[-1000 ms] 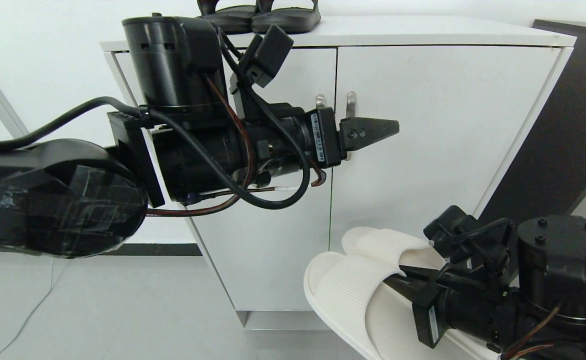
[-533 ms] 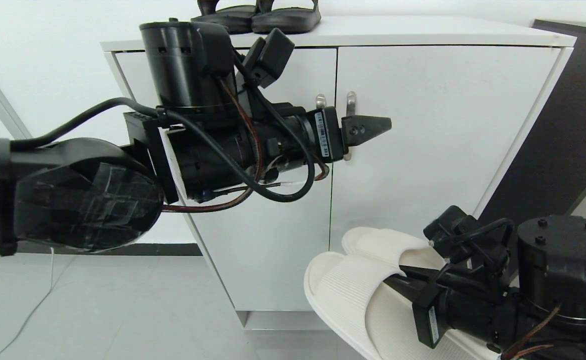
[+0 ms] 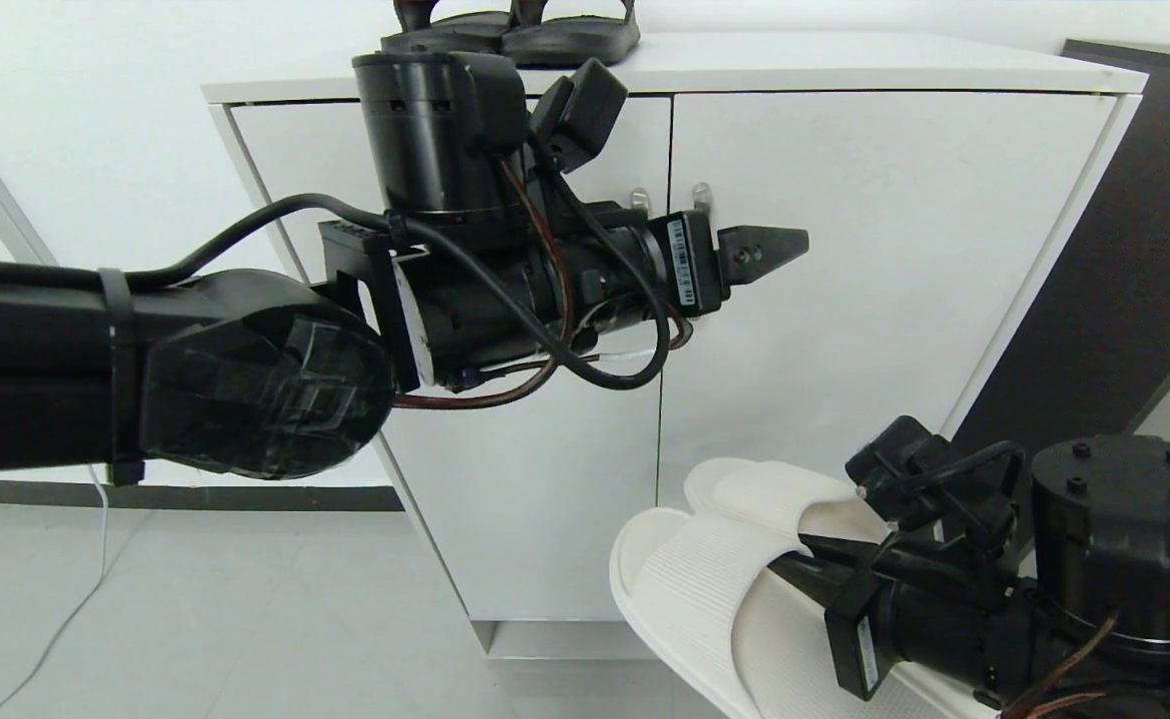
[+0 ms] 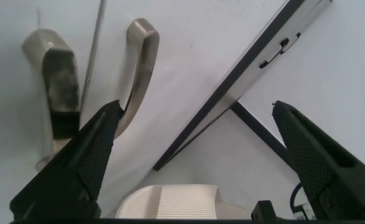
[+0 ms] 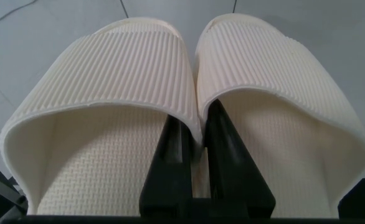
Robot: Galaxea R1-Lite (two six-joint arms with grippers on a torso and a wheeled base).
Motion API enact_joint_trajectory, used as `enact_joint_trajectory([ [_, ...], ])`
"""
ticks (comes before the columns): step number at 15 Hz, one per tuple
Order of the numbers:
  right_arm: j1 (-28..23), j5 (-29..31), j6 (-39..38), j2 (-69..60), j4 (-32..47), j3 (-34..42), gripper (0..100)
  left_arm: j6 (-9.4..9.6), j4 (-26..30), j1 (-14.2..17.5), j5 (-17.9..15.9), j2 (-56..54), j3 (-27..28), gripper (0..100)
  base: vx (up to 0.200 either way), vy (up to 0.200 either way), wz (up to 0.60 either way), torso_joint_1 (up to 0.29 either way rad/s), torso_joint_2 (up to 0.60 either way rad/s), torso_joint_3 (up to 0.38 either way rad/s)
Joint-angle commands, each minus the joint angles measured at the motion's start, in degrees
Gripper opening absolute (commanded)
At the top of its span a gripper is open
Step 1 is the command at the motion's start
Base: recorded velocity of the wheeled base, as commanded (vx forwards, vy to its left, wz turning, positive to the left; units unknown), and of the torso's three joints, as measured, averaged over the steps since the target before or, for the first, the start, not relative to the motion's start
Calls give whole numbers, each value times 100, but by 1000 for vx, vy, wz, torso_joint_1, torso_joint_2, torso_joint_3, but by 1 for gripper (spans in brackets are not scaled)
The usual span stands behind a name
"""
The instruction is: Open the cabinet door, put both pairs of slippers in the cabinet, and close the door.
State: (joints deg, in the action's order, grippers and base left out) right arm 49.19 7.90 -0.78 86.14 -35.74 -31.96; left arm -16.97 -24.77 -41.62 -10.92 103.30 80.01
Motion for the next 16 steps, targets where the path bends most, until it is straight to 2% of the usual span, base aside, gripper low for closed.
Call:
enact_joint_trajectory([
  [1,3,-8,-1,-1,-12,24,0,-8,-37,5,11,102,68,100,0,0,0,0,0,0],
  [4,3,-17,-1,-1,-3,24,0,-43,-151,5,2,137,68,100,0,0,0,0,0,0],
  [5,3,-17,-1,-1,-3,24,0,-43,-151,5,2,129,59,0,0,0,0,0,0,0],
  [7,21,-78,-10,-18,-3,41,0,-96,-151,5,2,111,41,0,0,0,0,0,0,0],
  [10,38,-755,8,-352,15,296,0,-87,-151,5,20,41,-29,0,0,0,0,0,0,0],
  [12,38,-1133,16,-546,32,428,0,-87,-186,-4,20,-144,-301,0,0,0,0,0,0,0],
  [16,64,-1256,333,-554,24,612,0,-78,-696,-145,20,-531,-1110,0,0,0,0,0,0,0],
])
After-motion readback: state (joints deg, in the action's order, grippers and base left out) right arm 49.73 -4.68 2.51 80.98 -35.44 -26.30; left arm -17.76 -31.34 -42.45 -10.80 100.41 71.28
